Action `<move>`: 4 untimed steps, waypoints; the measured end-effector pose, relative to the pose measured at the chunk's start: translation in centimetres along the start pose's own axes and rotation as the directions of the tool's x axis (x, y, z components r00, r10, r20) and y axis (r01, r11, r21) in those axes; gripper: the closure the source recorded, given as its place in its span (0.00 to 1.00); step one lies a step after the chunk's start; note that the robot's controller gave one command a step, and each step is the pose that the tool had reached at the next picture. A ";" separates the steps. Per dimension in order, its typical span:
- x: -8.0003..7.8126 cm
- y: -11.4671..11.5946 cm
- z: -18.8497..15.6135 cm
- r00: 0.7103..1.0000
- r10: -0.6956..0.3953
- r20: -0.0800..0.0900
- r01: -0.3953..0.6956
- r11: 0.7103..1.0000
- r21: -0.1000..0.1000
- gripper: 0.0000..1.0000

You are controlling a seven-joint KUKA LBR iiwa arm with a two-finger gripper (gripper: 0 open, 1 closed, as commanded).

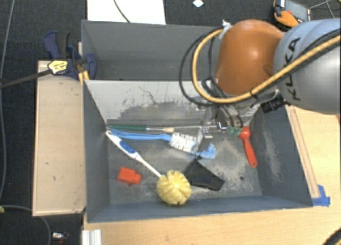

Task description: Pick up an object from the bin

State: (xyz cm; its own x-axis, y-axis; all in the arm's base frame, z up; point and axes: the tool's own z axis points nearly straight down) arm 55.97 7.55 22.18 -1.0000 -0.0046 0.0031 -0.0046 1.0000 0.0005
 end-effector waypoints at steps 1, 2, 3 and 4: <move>-0.2 0.0 -0.3 1.000 0.003 0.007 -0.003 1.000 0.000 0.00; -2.6 -5.8 13.8 0.991 0.133 0.013 -0.133 0.991 -0.003 0.00; -1.4 -6.1 15.0 0.963 0.269 0.020 -0.269 0.963 -0.009 0.00; -2.1 -6.2 15.5 0.979 0.204 0.017 -0.204 0.979 -0.006 0.00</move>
Offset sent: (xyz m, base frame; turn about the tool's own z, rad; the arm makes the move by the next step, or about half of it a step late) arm 0.0257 -0.0626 -0.1518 0.1496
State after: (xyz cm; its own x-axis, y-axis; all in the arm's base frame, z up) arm 58.06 1.37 6.63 -0.9798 0.1997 -0.0135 0.1996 0.9799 0.0054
